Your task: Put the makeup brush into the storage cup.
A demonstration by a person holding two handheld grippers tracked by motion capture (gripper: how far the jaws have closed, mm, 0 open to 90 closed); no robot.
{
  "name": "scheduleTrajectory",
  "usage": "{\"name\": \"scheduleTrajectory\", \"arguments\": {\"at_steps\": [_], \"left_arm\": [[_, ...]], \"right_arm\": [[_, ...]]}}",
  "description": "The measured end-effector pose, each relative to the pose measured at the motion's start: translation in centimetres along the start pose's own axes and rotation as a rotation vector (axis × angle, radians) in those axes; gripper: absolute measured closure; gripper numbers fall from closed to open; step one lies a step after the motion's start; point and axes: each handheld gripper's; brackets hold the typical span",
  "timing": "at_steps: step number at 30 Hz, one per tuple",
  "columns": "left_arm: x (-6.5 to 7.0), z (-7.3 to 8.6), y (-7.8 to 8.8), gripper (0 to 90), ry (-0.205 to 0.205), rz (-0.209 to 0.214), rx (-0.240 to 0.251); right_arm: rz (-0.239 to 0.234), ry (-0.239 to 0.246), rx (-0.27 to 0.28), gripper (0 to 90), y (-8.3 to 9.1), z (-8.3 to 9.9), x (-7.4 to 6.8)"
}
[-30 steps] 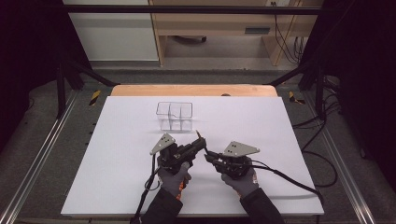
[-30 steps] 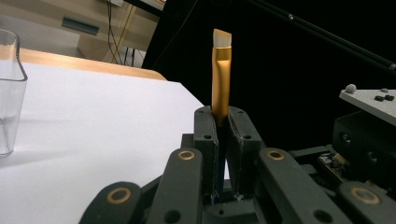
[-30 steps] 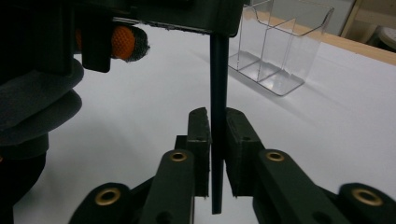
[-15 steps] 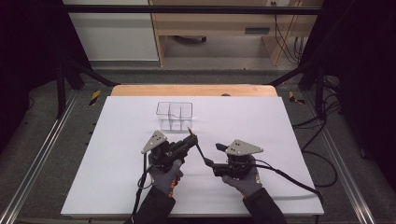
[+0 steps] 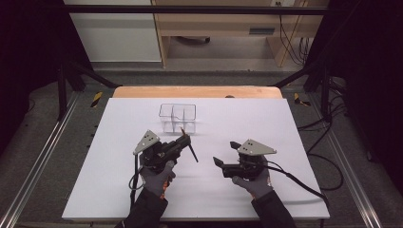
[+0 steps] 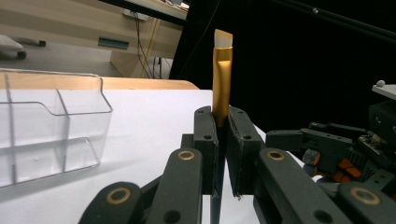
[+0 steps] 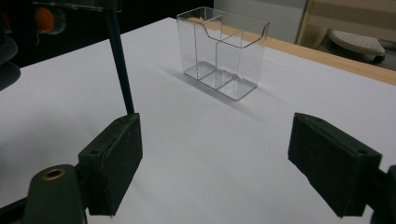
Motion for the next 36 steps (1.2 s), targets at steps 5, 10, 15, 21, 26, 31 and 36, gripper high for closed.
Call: {"name": "scheduleTrajectory", "arguments": {"at_steps": [5,10,15,21,26,31,36], "left_arm": [[-0.4,-0.5,0.8,82.4,-0.016,-0.021,-0.007],[-0.6,-1.2,1.4,82.4,-0.031,-0.039,-0.001],[-0.7,-1.9,1.6,82.5,-0.071,-0.066,-0.005],[-1.1,-2.3,1.7,82.4,-0.092,-0.091,-0.004],[-1.3,-2.8,1.8,82.4,-0.108,-0.104,-0.007],[-1.5,-3.6,1.7,82.4,-0.125,-0.121,-0.008],[-1.6,-4.5,1.7,82.4,-0.141,-0.132,-0.020]], "right_arm": [[0.019,-0.017,-0.002,18.2,0.5,0.3,0.5],[0.042,-0.032,-0.011,18.0,1.2,0.6,1.1],[0.064,-0.042,-0.022,17.6,1.6,0.9,1.7],[0.082,-0.054,-0.033,17.5,2.0,1.3,2.2],[0.090,-0.067,-0.040,16.9,2.3,1.5,2.5],[0.105,-0.077,-0.044,16.1,2.6,1.7,2.9],[0.115,-0.072,-0.053,15.6,2.8,1.7,3.1]]}}
Point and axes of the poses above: each handheld gripper's, and its own axes: y roughly backward along the jaws, z roughly out of its underside, x roughly to its right, and after that the axes turned 14 degrees about y, right-handed
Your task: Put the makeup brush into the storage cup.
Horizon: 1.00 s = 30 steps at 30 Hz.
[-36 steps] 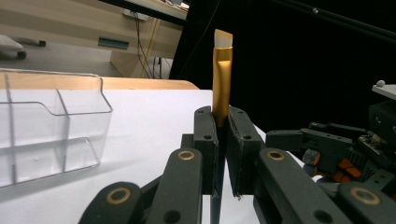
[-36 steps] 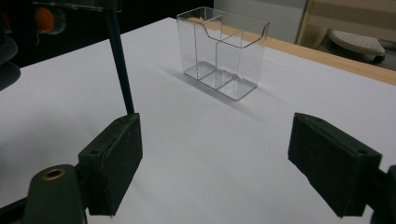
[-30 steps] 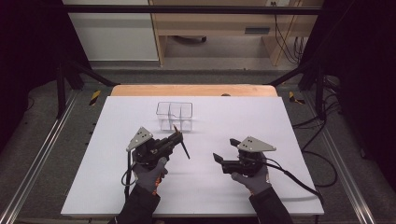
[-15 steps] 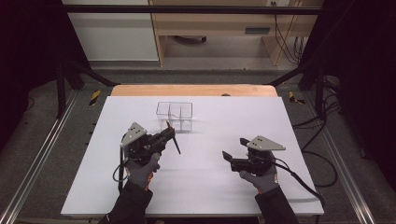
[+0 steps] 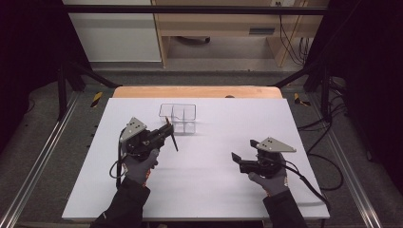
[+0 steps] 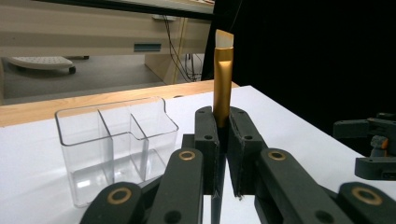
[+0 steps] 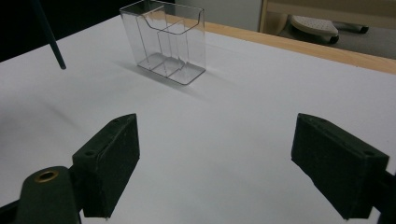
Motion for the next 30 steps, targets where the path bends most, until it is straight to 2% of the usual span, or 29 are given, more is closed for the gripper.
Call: {"name": "scheduleTrajectory", "arguments": {"at_steps": [7,11,14,30], "left_arm": [[-0.5,-1.0,0.0,82.4,-0.011,-0.018,-0.007],[-0.6,-1.5,-0.2,82.4,-0.031,-0.035,-0.016],[-0.8,-2.0,-0.4,82.4,-0.026,-0.038,-0.015],[-2.0,-4.0,-1.8,82.4,-0.059,-0.078,-0.031]], "right_arm": [[0.011,-0.011,-0.007,15.5,0.1,0.1,0.3],[0.024,-0.006,-0.017,15.6,0.2,0.2,0.5],[0.024,-0.006,-0.020,15.6,0.2,0.2,0.5],[0.022,-0.009,-0.012,15.9,0.4,0.1,0.7]]}}
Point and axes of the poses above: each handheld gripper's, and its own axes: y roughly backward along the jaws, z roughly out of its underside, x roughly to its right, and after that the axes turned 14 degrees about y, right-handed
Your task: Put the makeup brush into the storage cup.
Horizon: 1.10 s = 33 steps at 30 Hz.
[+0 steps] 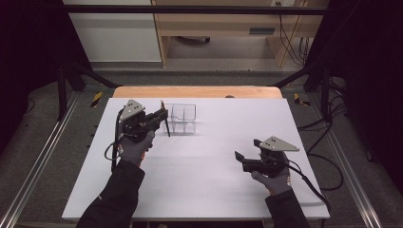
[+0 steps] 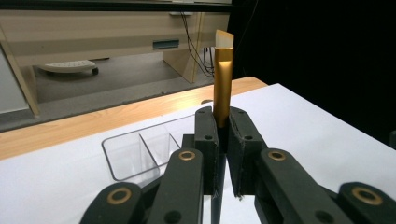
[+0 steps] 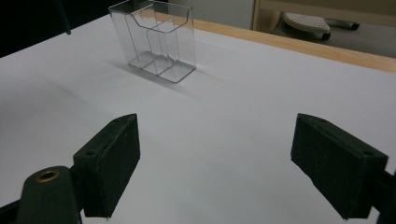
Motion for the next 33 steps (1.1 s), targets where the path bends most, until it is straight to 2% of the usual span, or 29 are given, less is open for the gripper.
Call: {"name": "scheduleTrajectory", "arguments": {"at_steps": [16,22,24,33], "left_arm": [[-1.1,-2.5,-0.9,82.4,-0.026,-0.051,0.000],[-1.3,-3.0,-1.5,82.4,-0.019,-0.068,0.000],[-1.3,-3.3,-1.7,82.4,-0.012,-0.062,0.006],[-1.7,-4.0,-2.7,82.4,-0.016,-0.083,0.009]], "right_arm": [[0.005,-0.006,0.004,15.4,0.2,-0.1,0.2],[0.004,-0.005,0.005,15.3,0.2,-0.1,0.3],[0.005,-0.006,0.008,15.3,0.3,-0.1,0.3],[0.006,-0.011,0.009,15.3,0.3,0.0,0.4]]}}
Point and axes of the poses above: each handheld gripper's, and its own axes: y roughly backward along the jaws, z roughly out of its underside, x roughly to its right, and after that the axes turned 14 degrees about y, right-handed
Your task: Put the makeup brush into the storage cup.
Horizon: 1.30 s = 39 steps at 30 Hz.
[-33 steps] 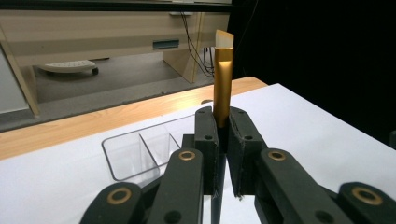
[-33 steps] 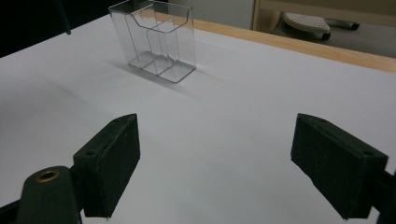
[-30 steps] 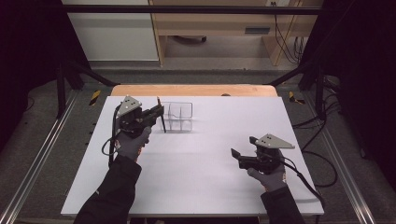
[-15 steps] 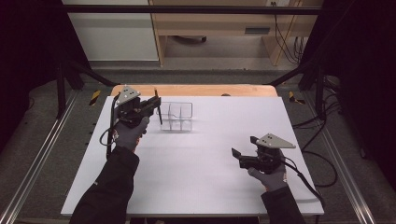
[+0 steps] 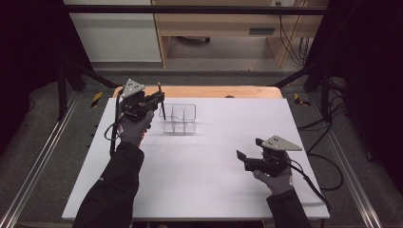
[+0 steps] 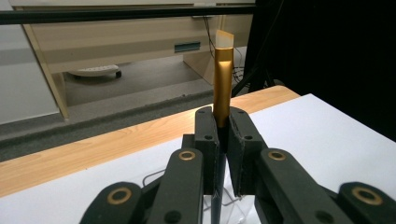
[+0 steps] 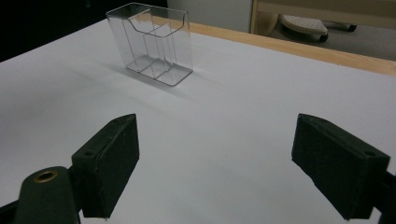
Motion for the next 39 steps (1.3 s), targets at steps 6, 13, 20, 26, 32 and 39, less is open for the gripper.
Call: {"name": "scheduleTrajectory", "arguments": {"at_steps": [6,13,20,26,32,39], "left_arm": [[-0.1,-0.3,-0.7,82.4,0.002,-0.002,0.001],[-0.3,-0.7,-1.3,82.4,-0.003,-0.025,0.007],[-0.8,-1.1,-2.3,82.4,0.003,-0.045,0.005],[-1.3,-1.0,-3.2,82.4,0.011,-0.056,0.006],[-1.9,-0.8,-3.9,82.4,0.024,-0.070,-0.001],[-2.1,-0.5,-4.5,82.4,0.020,-0.071,-0.008]], "right_arm": [[0.001,-0.002,0.000,15.3,0.0,0.1,0.2],[0.002,-0.003,0.002,15.3,0.1,0.1,0.3],[0.001,-0.004,0.004,15.3,0.1,0.1,0.3],[0.000,-0.005,0.010,15.3,0.2,0.0,0.4],[-0.001,-0.004,0.010,15.3,0.2,0.0,0.4],[-0.003,-0.006,0.015,15.4,0.2,0.0,0.4]]}}
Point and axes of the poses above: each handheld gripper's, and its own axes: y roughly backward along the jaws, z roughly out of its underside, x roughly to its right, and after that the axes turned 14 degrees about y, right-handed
